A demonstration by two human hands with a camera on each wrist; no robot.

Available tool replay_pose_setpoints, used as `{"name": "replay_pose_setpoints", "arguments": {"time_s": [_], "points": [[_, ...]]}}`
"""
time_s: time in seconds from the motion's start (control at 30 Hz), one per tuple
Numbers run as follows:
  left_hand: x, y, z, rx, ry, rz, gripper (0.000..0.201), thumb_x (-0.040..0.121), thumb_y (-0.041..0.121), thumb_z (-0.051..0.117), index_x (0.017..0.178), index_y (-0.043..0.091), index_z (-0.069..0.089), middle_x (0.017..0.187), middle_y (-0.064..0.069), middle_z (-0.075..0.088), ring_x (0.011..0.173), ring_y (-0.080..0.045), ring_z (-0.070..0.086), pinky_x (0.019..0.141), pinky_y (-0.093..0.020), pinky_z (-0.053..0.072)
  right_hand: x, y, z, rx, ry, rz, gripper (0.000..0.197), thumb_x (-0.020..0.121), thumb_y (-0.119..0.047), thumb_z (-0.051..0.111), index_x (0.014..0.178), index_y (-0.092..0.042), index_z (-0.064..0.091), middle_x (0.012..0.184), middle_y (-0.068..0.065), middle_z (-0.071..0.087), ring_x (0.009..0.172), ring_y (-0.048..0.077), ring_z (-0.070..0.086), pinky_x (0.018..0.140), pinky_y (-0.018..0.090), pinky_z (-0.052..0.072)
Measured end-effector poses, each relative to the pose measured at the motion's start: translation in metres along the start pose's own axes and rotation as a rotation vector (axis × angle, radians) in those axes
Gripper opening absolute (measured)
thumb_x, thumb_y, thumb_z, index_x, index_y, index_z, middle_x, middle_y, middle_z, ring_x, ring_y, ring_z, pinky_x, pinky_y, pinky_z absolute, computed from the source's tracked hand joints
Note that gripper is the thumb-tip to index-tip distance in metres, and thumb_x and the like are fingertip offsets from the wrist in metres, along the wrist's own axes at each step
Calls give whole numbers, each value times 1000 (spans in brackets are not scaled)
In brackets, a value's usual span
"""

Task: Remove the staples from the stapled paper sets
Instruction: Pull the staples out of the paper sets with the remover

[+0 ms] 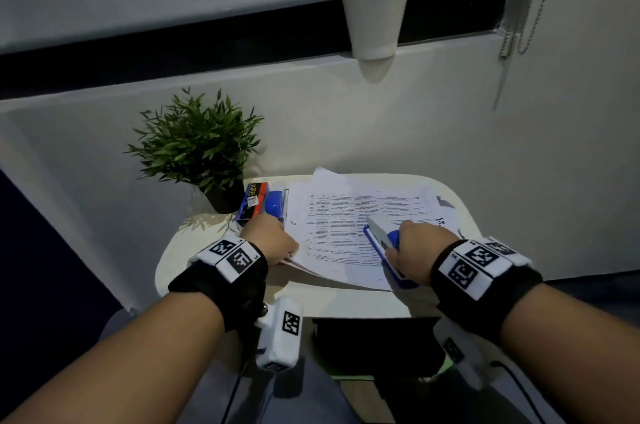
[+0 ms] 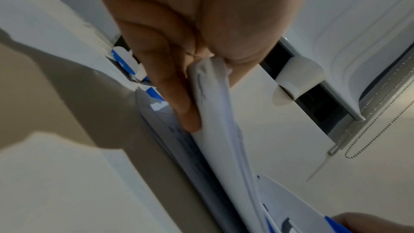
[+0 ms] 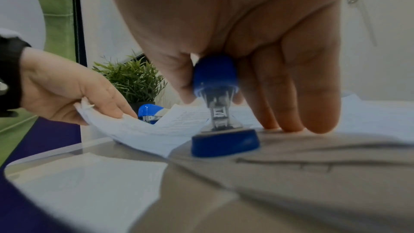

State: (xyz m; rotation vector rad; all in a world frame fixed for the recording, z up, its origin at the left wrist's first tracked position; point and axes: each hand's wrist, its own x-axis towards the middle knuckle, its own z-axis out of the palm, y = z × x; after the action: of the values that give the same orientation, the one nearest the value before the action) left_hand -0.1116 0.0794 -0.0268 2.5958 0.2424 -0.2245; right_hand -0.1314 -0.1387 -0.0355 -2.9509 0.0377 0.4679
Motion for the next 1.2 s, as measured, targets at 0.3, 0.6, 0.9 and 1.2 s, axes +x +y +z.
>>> {"name": "replay_pose_setpoints", "arguments": {"time_s": [0.3, 0.6, 0.9, 1.2], "points": [[-24, -12, 2, -361, 186, 154, 30, 88, 2, 51, 109, 20, 64, 109, -1, 66, 103, -22, 61, 95, -35, 47, -3, 46, -10, 907, 141, 149, 16, 84, -12, 62, 73, -8, 51, 73, 11, 56, 69, 28, 59, 74, 46, 54], [-20, -8, -19, -737, 545, 155, 26, 86, 14, 65, 108, 28, 61, 93, 7, 66, 85, -17, 64, 75, -34, 52, -14, 43, -19, 1565, -180, 102, 6, 92, -11, 54, 91, -5, 57, 70, 13, 66, 57, 25, 64, 60, 44, 56], [0, -32, 25, -620, 58, -57, 41, 60, 8, 65, 98, 23, 61, 106, -9, 68, 95, -33, 65, 82, -54, 53, -15, 25, 20, 1690, -188, 166, 20, 95, -19, 55, 91, 1, 58, 82, 19, 59, 68, 30, 58, 68, 43, 53], [-5, -9, -16, -778, 615, 78, 11, 94, 21, 50, 101, 19, 58, 101, -1, 65, 93, -21, 62, 84, -34, 51, -13, 13, -2, 1619, -125, 9, 42, 77, 12, 65, 106, -10, 45, 91, 18, 55, 70, 29, 56, 58, 43, 55]]}}
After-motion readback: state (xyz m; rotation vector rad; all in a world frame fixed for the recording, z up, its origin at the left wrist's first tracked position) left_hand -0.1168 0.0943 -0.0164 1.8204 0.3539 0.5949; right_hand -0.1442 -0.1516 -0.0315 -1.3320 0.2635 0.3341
